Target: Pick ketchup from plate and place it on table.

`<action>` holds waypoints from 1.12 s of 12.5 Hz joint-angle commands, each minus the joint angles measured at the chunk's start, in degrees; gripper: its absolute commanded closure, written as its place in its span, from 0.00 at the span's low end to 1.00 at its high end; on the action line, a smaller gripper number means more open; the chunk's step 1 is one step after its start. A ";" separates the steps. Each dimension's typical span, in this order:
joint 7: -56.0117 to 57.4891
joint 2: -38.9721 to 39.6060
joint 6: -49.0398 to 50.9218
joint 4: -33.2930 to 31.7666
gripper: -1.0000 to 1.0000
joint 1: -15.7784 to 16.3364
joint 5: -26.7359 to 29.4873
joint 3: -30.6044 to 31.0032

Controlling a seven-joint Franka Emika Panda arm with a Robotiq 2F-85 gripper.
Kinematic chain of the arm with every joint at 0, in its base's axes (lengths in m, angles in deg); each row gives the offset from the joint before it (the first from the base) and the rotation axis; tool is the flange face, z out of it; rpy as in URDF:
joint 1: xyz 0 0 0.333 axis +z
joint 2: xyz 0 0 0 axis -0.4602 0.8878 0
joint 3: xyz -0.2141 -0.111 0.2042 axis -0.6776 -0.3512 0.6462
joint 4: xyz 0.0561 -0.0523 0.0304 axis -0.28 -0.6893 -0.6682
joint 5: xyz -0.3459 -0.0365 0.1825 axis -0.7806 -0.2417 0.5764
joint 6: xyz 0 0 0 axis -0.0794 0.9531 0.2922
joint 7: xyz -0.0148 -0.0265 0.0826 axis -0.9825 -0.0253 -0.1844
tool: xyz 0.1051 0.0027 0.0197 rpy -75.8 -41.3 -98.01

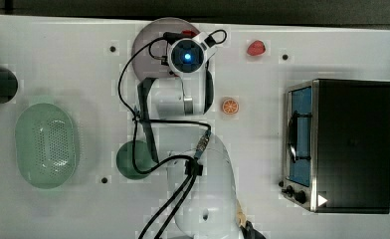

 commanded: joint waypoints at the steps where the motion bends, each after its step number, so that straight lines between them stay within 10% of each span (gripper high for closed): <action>1: 1.26 -5.61 0.51 -0.36 0.39 -0.42 -0.07 0.17; 14: -0.51 -39.37 23.82 -22.04 0.39 -2.29 0.28 -1.07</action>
